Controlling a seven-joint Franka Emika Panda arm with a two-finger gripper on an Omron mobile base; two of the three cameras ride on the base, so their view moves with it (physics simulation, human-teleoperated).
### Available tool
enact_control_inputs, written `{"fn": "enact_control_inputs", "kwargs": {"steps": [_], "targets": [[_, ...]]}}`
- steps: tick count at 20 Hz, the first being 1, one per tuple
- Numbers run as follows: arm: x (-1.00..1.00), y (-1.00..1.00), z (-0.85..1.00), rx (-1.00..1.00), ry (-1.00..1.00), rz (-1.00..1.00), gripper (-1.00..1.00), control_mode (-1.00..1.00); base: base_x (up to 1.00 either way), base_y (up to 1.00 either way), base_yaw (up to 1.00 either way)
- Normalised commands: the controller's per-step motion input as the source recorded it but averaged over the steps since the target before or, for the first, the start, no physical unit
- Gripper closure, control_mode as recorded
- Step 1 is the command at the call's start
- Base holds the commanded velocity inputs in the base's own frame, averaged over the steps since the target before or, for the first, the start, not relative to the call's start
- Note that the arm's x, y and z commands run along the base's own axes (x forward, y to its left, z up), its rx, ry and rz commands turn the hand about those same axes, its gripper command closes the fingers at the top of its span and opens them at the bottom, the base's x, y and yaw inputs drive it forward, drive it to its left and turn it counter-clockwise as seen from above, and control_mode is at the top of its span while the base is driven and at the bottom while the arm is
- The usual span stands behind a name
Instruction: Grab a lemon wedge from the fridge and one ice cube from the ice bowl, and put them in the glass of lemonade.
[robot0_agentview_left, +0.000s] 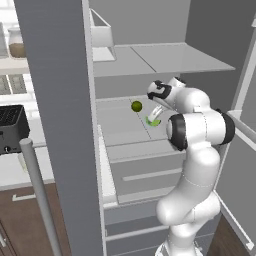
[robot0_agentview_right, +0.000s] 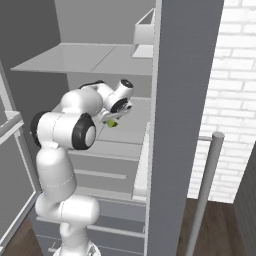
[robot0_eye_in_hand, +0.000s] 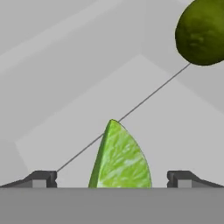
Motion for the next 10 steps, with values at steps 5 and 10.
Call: {"fn": "enact_control_inputs", "kwargs": {"steps": [5, 10], "targets": [[-0.03, 0.11, -0.32, 0.00, 0.00, 0.11, -1.00, -1.00, 0.00, 0.00, 0.00], [-0.18, 0.00, -0.01, 0.00, -0.03, 0.04, -1.00, -1.00, 0.00, 0.00, 0.00]]}}
